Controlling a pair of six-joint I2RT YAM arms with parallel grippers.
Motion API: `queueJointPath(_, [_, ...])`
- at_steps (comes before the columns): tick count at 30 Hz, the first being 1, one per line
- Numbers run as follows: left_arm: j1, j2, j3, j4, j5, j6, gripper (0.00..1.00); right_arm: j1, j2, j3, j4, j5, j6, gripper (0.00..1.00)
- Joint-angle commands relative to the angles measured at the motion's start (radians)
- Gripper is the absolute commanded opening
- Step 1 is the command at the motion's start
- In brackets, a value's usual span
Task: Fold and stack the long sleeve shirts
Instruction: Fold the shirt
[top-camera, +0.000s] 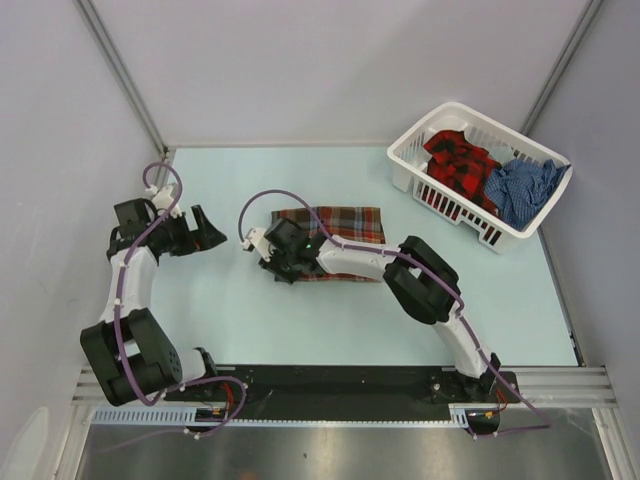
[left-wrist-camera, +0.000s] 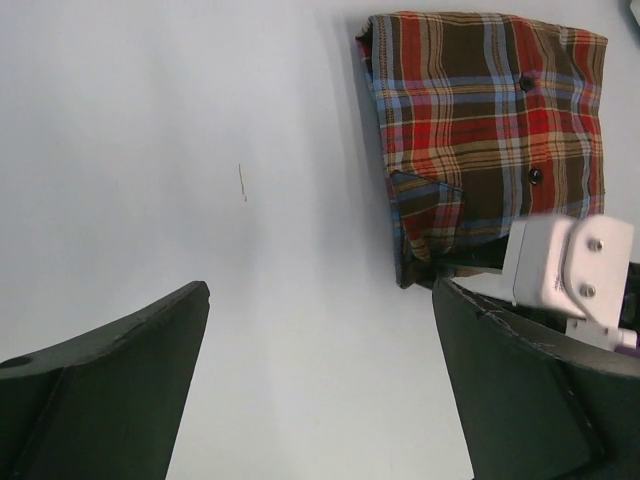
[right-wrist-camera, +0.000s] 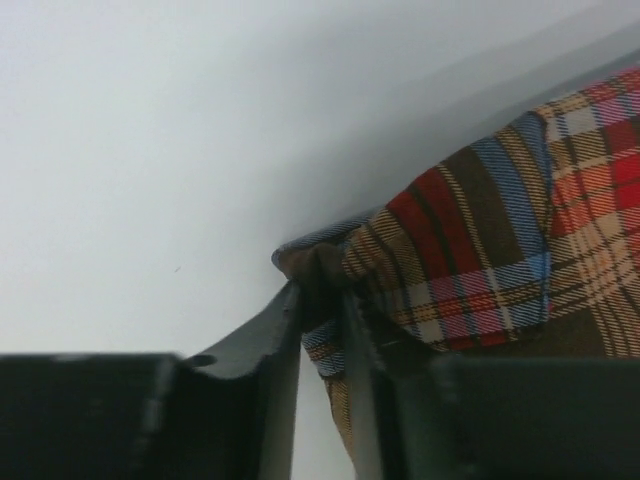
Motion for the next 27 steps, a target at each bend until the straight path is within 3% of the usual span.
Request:
queueJointPath(1, [0.013,-0.039,0.008,-0.007,0.040,0.047,0.99,0.005,0.060,0.043,-0.030,0.001,-0.009,0.10])
queueJointPath(3, [0.011,-0.032,0.008,-0.001,0.048,0.041,0.99,0.015,0.017,-0.012,-0.048,-0.048,-0.028,0.00])
queueJointPath(6, [0.011,-0.004,0.006,0.003,0.066,0.036,1.00,0.034,-0.152,-0.194,-0.062,-0.209,-0.125,0.00])
queueJointPath(7, [0.011,0.008,0.005,0.003,0.090,0.036,0.99,0.041,-0.197,-0.240,-0.106,-0.299,-0.165,0.00])
queueJointPath(10, [-0.039,0.062,-0.012,0.003,0.147,0.038,0.99,0.068,-0.361,-0.424,-0.265,-0.368,-0.383,0.00])
queueJointPath(15, [-0.298,0.232,-0.030,0.148,0.158,-0.111,0.95,0.059,-0.526,-0.673,-0.401,-0.348,-0.569,0.00])
queueJointPath(18, [-0.412,0.356,-0.009,0.194,0.166,-0.168,0.92,0.029,-0.574,-0.745,-0.387,-0.303,-0.608,0.00])
queueJointPath(27, [-0.530,0.519,-0.041,0.277,0.164,-0.237,0.84,-0.070,-0.565,-0.750,-0.404,-0.325,-0.609,0.01])
